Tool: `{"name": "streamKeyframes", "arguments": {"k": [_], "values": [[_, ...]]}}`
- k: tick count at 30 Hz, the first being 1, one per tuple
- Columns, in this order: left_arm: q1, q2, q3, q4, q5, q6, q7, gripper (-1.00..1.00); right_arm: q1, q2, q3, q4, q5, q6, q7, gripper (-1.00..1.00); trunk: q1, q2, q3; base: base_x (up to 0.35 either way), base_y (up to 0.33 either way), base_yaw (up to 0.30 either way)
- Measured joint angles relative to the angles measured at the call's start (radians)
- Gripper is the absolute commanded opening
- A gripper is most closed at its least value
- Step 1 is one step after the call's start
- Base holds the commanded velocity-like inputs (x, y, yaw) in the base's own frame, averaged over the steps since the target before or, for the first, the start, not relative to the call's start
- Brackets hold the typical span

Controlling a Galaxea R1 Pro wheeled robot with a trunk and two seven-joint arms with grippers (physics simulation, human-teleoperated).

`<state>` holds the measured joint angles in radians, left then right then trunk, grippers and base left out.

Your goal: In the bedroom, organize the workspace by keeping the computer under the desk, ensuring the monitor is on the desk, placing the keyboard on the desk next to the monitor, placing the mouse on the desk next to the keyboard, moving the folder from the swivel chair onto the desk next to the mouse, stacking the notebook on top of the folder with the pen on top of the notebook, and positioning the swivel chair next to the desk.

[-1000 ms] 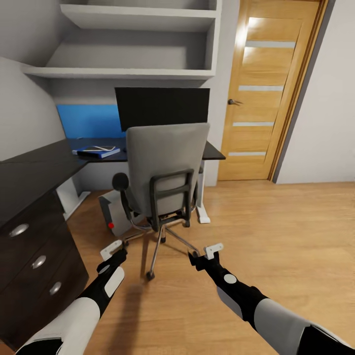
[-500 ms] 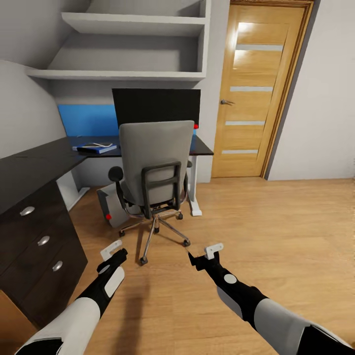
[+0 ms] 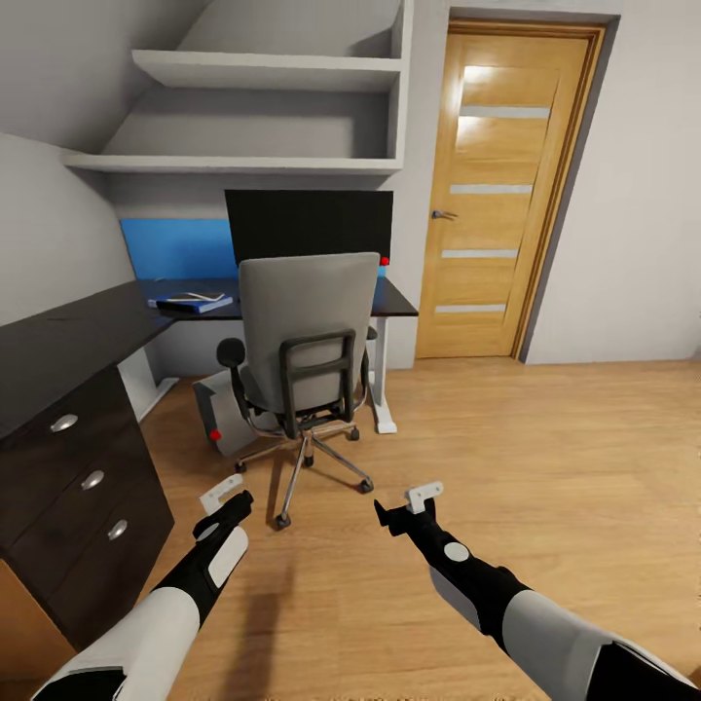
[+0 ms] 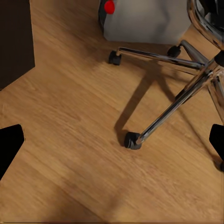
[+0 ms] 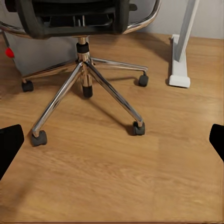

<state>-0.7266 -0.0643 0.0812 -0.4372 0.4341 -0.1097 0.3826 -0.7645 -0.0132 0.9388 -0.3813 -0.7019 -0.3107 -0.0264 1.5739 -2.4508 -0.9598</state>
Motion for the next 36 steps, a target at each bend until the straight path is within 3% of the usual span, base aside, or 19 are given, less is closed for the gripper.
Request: {"name": "streamKeyframes", "arguments": {"k": [14, 20, 22, 26, 29, 31, 34, 36], "values": [[0.000, -0.001, 0.003, 0.000, 0.000, 0.001, -0.003, 1.00, 0.000, -0.001, -0.002, 0.011, -0.001, -0.005, 0.000, 1.00, -0.053, 0.098, 0.044, -0.322, -0.001, 0.000], [0.000, -0.002, 0.001, 0.019, 0.000, 0.004, -0.007, 1.00, 0.000, -0.001, -0.003, 0.050, -0.003, -0.021, -0.013, 1.00, -0.077, 0.140, 0.063, -0.092, -0.004, 0.000], [0.000, -0.004, -0.008, 0.047, -0.003, 0.005, -0.008, 1.00, 0.000, -0.002, -0.003, 0.065, -0.003, -0.035, -0.015, 1.00, -0.085, 0.154, 0.069, -0.019, -0.001, 0.000], [0.000, -0.006, -0.066, 0.131, -0.011, 0.002, -0.015, 1.00, 0.000, -0.004, -0.007, 0.081, -0.012, -0.054, -0.036, 1.00, -0.100, 0.182, 0.081, -0.006, 0.000, 0.000], [0.000, -0.006, -0.085, 0.202, -0.014, 0.001, -0.043, 1.00, 0.000, -0.004, -0.008, 0.101, -0.059, -0.082, -0.085, 1.00, -0.112, 0.203, 0.091, -0.001, 0.000, 0.000], [0.000, -0.006, -0.094, 0.269, -0.022, 0.000, -0.078, 1.00, 0.000, -0.003, -0.007, 0.129, -0.121, -0.120, -0.125, 1.00, -0.119, 0.217, 0.097, 0.000, 0.000, 0.000], [0.000, -0.004, -0.105, 0.367, -0.074, -0.006, -0.108, 1.00, 0.004, -0.001, -0.005, 0.163, -0.197, -0.161, -0.150, 1.00, -0.131, 0.238, 0.106, 0.000, 0.000, 0.000], [0.000, -0.003, -0.108, 0.390, -0.102, -0.007, -0.114, 1.00, 0.019, -0.001, -0.005, 0.177, -0.219, -0.176, -0.154, 1.00, -0.138, 0.252, 0.113, 0.000, 0.000, 0.000]]}}
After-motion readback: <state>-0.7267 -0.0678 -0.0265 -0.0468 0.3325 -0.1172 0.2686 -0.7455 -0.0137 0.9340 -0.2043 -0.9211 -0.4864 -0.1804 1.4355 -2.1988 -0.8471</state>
